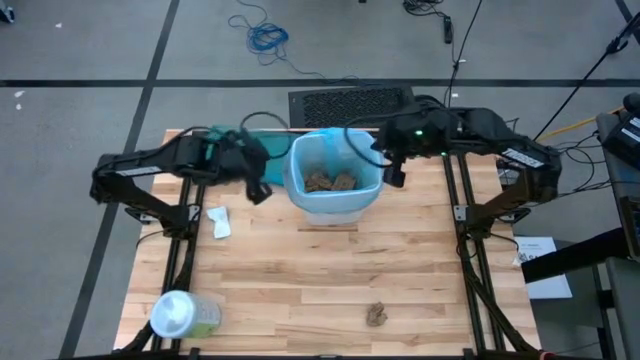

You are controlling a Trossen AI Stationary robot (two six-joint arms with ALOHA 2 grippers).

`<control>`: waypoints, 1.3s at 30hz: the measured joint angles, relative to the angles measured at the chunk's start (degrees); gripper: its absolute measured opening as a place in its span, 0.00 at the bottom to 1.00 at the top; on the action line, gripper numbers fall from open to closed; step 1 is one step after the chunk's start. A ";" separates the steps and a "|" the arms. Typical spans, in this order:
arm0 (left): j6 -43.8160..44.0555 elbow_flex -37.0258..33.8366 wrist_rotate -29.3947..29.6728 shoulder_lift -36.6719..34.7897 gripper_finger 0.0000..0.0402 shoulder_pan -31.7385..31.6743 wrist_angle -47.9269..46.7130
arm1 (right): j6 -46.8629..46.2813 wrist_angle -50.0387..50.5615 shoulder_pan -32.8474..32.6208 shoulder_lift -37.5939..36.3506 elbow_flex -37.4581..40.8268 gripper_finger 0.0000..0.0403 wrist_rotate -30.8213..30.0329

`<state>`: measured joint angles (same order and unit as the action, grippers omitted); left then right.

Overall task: Place trash/remove bag and relplace
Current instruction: Put the white paper into the trash bin

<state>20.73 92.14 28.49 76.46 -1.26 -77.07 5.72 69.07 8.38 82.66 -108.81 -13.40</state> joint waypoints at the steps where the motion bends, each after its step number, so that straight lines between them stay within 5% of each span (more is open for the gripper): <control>1: 3.26 0.00 0.76 -0.15 0.00 0.67 -2.81 | -0.31 -0.12 -0.29 -0.77 0.00 0.00 -0.03; 6: 19.32 -3.20 2.62 -0.47 0.00 4.44 -13.17 | -0.53 0.03 -2.42 -5.11 0.00 0.00 -0.01; 12: 23.50 -14.33 0.22 -0.66 0.00 7.09 -12.96 | -2.69 -0.32 -3.71 -8.56 -0.01 0.00 -0.09; 27: -7.92 -29.59 -16.72 2.87 0.04 6.15 -6.32 | -4.64 -0.70 -8.59 -8.16 -0.02 0.00 -0.03; 39: -26.62 -37.11 -16.20 19.41 0.25 1.78 -4.63 | -4.46 0.32 -8.55 -6.36 -0.02 0.00 -0.03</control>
<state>-5.89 55.03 12.29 95.87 0.52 -81.70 1.26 69.39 -0.16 76.29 -108.84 -13.43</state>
